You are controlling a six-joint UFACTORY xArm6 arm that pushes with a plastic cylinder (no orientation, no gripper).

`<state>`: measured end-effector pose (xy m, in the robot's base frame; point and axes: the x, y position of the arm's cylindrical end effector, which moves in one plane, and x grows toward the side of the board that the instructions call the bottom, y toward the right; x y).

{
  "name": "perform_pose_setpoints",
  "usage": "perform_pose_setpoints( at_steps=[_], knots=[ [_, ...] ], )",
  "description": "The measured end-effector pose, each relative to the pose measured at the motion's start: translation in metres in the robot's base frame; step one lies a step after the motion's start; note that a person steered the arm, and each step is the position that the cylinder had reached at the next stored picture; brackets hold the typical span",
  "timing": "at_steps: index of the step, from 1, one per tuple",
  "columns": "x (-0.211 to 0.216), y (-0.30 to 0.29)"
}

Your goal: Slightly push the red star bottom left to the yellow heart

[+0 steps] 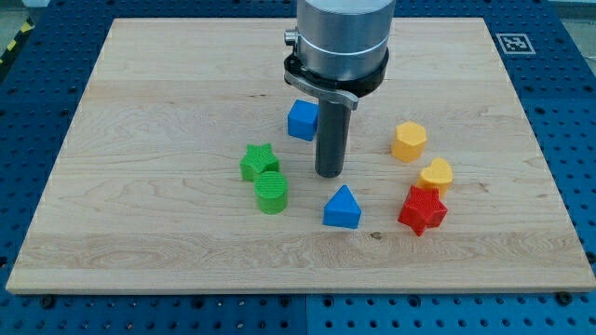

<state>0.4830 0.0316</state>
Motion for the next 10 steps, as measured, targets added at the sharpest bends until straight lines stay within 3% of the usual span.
perform_pose_setpoints(
  at_steps=[3, 10],
  knots=[
    [-0.012, 0.082],
    [0.045, 0.087]
  ],
)
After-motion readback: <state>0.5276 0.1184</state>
